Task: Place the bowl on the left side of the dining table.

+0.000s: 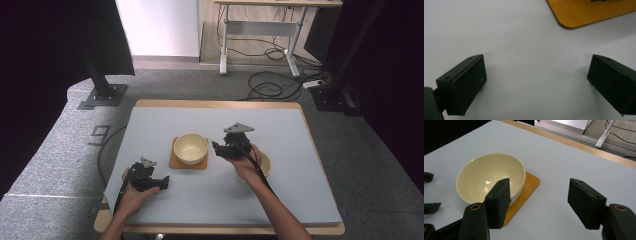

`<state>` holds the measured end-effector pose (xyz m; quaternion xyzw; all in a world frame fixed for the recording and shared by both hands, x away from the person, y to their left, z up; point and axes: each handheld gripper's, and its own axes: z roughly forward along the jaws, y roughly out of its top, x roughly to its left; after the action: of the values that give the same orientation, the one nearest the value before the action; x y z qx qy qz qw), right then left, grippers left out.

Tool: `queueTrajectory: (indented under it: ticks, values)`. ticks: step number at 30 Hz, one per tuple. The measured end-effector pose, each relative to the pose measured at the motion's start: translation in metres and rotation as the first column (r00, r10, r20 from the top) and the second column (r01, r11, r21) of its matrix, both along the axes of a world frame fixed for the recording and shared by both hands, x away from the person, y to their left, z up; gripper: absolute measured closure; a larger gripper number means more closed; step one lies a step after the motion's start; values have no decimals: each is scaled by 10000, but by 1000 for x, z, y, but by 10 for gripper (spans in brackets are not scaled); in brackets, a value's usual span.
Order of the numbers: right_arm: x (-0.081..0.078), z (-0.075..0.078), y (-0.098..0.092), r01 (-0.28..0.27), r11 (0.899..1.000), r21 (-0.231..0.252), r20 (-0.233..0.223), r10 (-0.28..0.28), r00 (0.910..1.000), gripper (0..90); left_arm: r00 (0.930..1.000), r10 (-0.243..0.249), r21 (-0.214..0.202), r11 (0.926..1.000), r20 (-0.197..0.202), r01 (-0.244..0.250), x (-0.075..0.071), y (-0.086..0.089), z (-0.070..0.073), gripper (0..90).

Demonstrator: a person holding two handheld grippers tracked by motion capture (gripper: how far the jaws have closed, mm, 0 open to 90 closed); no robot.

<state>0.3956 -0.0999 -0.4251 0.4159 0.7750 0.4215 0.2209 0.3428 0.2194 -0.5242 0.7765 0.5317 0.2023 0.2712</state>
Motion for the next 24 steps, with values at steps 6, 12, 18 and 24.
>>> queueTrajectory:
  ticks: [6, 12, 18, 24]
  values:
    - [-9, -7, -25, 99, 9999, 110, -4, -99, 10000, 345, 10000, 7, -5, 10000, 1, -7, 0, 0, 0, 22]
    - [-18, -14, -47, 263, 9994, 208, -37, -262, 9996, 345, 10000, -2, -16, 10000, -7, 2, 0, 0, 0, 22]
    - [-28, -18, -65, 249, 9994, 228, 27, -250, 9997, 345, 10000, 2, -13, 10000, -8, -2, 0, 0, 0, 21]
    - [-36, -20, -82, 366, 9991, 201, 81, -368, 9993, 345, 10000, 21, -31, 10000, 0, -21, 0, 0, 0, 21]
